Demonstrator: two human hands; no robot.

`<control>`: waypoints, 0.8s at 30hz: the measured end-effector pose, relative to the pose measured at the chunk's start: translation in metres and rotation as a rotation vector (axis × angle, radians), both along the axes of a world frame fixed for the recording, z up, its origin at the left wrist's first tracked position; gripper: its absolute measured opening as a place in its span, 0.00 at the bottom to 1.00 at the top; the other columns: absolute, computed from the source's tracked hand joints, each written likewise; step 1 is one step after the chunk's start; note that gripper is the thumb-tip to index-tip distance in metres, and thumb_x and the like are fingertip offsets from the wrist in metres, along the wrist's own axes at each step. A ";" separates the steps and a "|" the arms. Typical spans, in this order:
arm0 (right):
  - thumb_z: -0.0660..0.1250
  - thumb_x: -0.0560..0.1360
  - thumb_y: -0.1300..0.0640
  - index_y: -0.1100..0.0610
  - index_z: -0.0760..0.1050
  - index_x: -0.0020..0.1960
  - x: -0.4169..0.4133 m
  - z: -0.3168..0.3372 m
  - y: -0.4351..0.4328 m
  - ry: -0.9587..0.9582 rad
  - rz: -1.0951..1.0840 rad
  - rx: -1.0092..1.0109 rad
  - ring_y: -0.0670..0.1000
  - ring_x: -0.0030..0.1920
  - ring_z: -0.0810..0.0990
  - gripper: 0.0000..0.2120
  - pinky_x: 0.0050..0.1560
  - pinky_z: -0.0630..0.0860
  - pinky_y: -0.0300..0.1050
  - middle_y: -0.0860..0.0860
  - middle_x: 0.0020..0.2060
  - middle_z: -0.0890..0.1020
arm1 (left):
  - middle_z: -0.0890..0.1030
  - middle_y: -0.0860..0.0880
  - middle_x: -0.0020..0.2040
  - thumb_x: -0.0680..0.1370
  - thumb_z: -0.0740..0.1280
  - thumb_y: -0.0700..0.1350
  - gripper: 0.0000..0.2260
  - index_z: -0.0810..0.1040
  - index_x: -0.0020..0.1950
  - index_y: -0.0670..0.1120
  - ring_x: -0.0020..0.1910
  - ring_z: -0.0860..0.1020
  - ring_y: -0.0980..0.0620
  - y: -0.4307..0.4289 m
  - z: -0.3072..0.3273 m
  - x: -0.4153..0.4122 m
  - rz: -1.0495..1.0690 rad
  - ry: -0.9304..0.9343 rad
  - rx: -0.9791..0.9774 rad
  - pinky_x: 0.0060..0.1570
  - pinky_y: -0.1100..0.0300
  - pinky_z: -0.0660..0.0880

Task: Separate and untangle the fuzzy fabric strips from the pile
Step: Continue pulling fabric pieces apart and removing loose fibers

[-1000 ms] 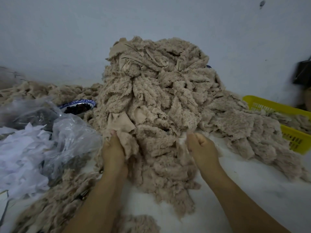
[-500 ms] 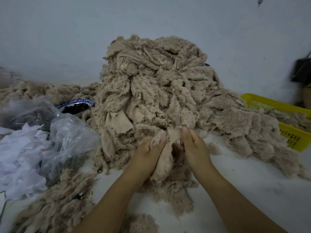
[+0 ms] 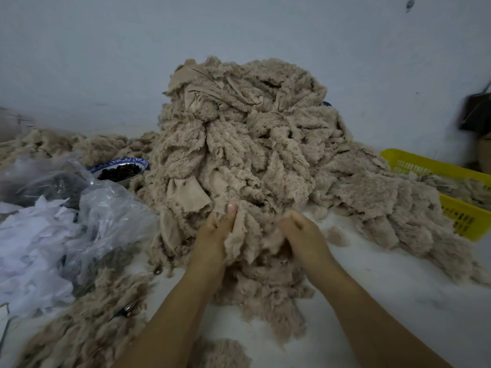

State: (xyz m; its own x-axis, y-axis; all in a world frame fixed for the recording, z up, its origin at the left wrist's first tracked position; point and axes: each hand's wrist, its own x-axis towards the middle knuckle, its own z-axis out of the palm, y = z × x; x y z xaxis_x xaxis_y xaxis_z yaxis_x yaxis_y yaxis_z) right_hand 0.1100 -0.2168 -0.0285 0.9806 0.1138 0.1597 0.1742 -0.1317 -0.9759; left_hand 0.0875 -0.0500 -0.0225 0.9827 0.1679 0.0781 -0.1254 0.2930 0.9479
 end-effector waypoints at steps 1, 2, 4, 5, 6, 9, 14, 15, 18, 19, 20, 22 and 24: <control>0.63 0.75 0.41 0.49 0.70 0.35 -0.004 0.000 0.006 -0.029 0.089 -0.025 0.43 0.30 0.71 0.15 0.32 0.68 0.32 0.44 0.30 0.75 | 0.85 0.43 0.50 0.71 0.70 0.60 0.26 0.81 0.55 0.39 0.50 0.83 0.45 -0.002 0.000 -0.001 0.011 0.010 0.028 0.53 0.50 0.78; 0.62 0.72 0.35 0.47 0.70 0.36 -0.006 0.001 0.008 -0.061 0.115 -0.040 0.41 0.31 0.71 0.16 0.33 0.68 0.29 0.44 0.33 0.74 | 0.84 0.41 0.45 0.70 0.70 0.62 0.29 0.80 0.52 0.35 0.45 0.83 0.44 0.000 -0.001 -0.002 0.028 0.005 0.058 0.50 0.48 0.77; 0.60 0.68 0.30 0.45 0.72 0.40 -0.008 0.003 0.006 -0.130 0.071 -0.039 0.38 0.36 0.73 0.19 0.39 0.69 0.27 0.45 0.39 0.75 | 0.83 0.40 0.37 0.69 0.70 0.65 0.35 0.78 0.52 0.32 0.36 0.82 0.44 0.002 0.003 -0.005 0.061 -0.020 0.113 0.42 0.48 0.77; 0.60 0.69 0.29 0.44 0.74 0.42 -0.008 0.004 0.006 -0.153 0.070 -0.040 0.37 0.38 0.74 0.19 0.41 0.69 0.27 0.45 0.41 0.75 | 0.84 0.37 0.41 0.69 0.70 0.67 0.42 0.74 0.59 0.28 0.40 0.83 0.39 0.000 0.005 -0.007 0.056 -0.021 0.130 0.44 0.44 0.79; 0.62 0.70 0.29 0.44 0.74 0.44 -0.009 0.005 0.007 -0.162 0.100 -0.053 0.37 0.39 0.74 0.18 0.42 0.70 0.27 0.45 0.42 0.75 | 0.83 0.32 0.50 0.67 0.71 0.68 0.47 0.70 0.65 0.28 0.48 0.82 0.34 -0.001 0.006 -0.009 0.042 -0.018 0.153 0.50 0.38 0.79; 0.68 0.76 0.43 0.51 0.74 0.44 -0.012 0.002 0.016 -0.133 0.191 -0.150 0.37 0.35 0.73 0.12 0.37 0.70 0.29 0.42 0.36 0.77 | 0.85 0.48 0.39 0.65 0.71 0.71 0.35 0.80 0.48 0.39 0.38 0.83 0.52 -0.007 0.001 -0.009 0.006 -0.068 0.230 0.41 0.59 0.81; 0.62 0.82 0.53 0.58 0.77 0.56 -0.004 0.000 0.008 0.074 0.185 0.061 0.57 0.48 0.83 0.11 0.48 0.83 0.48 0.57 0.47 0.84 | 0.83 0.66 0.44 0.71 0.57 0.74 0.17 0.81 0.48 0.70 0.45 0.80 0.69 -0.008 -0.002 -0.011 -0.045 -0.076 0.368 0.44 0.73 0.73; 0.60 0.83 0.56 0.58 0.78 0.56 0.001 0.004 0.003 0.108 0.166 0.284 0.57 0.46 0.83 0.09 0.43 0.83 0.46 0.57 0.45 0.85 | 0.83 0.64 0.40 0.73 0.55 0.73 0.19 0.81 0.50 0.69 0.41 0.80 0.68 -0.005 -0.003 -0.011 -0.006 -0.081 0.393 0.42 0.73 0.72; 0.63 0.79 0.51 0.53 0.78 0.56 0.017 0.022 -0.027 0.077 -0.003 1.024 0.46 0.42 0.83 0.10 0.38 0.77 0.35 0.48 0.43 0.85 | 0.80 0.64 0.39 0.79 0.55 0.65 0.18 0.82 0.53 0.61 0.40 0.76 0.68 0.001 -0.010 -0.004 0.099 -0.074 0.546 0.39 0.73 0.70; 0.62 0.78 0.44 0.53 0.75 0.61 0.021 0.020 -0.035 0.079 -0.043 1.113 0.46 0.47 0.85 0.17 0.43 0.78 0.36 0.49 0.50 0.85 | 0.80 0.64 0.45 0.81 0.56 0.61 0.16 0.81 0.55 0.59 0.45 0.76 0.69 0.001 -0.012 -0.002 0.108 -0.059 0.626 0.41 0.73 0.70; 0.60 0.78 0.39 0.54 0.72 0.65 0.021 0.016 -0.038 0.119 -0.082 1.090 0.48 0.51 0.85 0.23 0.49 0.78 0.39 0.51 0.55 0.83 | 0.79 0.64 0.50 0.82 0.57 0.58 0.13 0.80 0.56 0.58 0.49 0.75 0.70 0.001 -0.015 0.000 0.106 -0.045 0.706 0.43 0.73 0.69; 0.60 0.80 0.40 0.56 0.73 0.62 0.022 0.001 -0.031 0.209 -0.179 0.798 0.47 0.49 0.85 0.22 0.50 0.78 0.42 0.51 0.54 0.82 | 0.79 0.62 0.51 0.83 0.59 0.56 0.11 0.79 0.56 0.56 0.49 0.75 0.69 0.000 -0.019 0.002 0.045 -0.030 0.811 0.43 0.74 0.70; 0.63 0.80 0.46 0.54 0.78 0.55 0.020 -0.014 -0.018 0.161 -0.224 0.325 0.46 0.43 0.83 0.13 0.46 0.77 0.41 0.48 0.46 0.83 | 0.79 0.57 0.40 0.82 0.59 0.57 0.14 0.80 0.48 0.50 0.38 0.76 0.62 -0.002 -0.024 0.003 -0.037 -0.031 0.899 0.37 0.68 0.70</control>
State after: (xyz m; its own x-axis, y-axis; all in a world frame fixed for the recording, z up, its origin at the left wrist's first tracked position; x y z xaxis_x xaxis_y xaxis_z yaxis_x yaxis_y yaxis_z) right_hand 0.1304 -0.2345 -0.0430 0.9908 -0.1354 -0.0054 0.0180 0.1705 -0.9852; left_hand 0.0901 -0.0516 -0.0466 0.9815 -0.0007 0.1912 -0.1597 -0.5532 0.8176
